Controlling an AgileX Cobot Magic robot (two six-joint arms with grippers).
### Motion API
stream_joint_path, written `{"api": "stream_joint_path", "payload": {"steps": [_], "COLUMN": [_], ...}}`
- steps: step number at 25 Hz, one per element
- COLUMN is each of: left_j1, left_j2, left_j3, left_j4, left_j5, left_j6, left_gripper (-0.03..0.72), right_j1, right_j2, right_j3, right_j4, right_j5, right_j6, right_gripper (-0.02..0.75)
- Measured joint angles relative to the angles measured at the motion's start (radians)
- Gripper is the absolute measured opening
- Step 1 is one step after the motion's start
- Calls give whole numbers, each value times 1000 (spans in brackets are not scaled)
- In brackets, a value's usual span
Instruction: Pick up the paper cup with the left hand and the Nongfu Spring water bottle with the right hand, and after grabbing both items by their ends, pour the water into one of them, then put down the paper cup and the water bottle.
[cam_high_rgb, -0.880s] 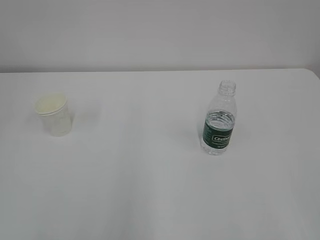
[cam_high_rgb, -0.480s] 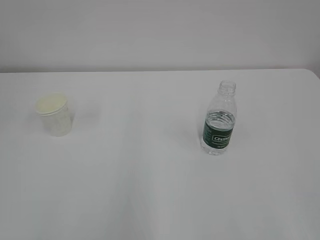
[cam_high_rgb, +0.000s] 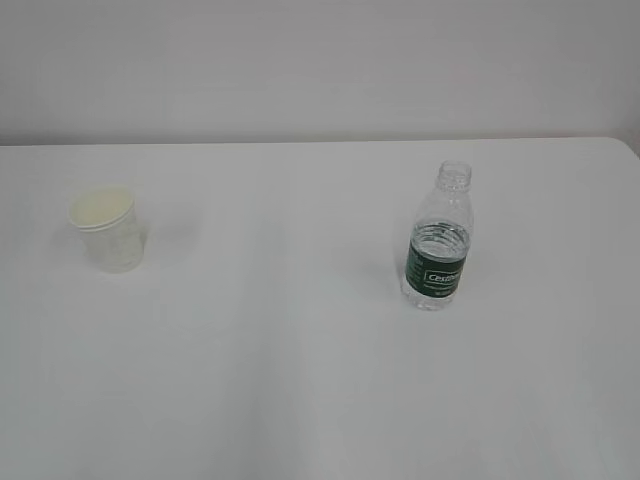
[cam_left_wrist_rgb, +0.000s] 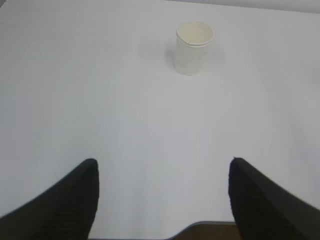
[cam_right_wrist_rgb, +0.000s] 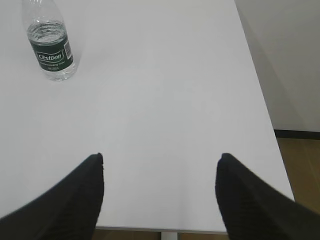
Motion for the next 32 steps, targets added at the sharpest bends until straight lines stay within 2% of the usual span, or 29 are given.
{"api": "stream_joint_path", "payload": {"steps": [25,32], "left_j1": [0,0], "left_j2": [0,45], "left_j3": [0,-15], "left_j4": [0,-9], "left_j5": [-1,-75], "left_j6": [0,0], "left_gripper": [585,585], "right_j1": [0,0], "right_j2": [0,5], "right_j3": [0,-17], "right_j4": [0,27], "right_j5": [0,-133], "right_j6": [0,0], "right_gripper": [533,533]}}
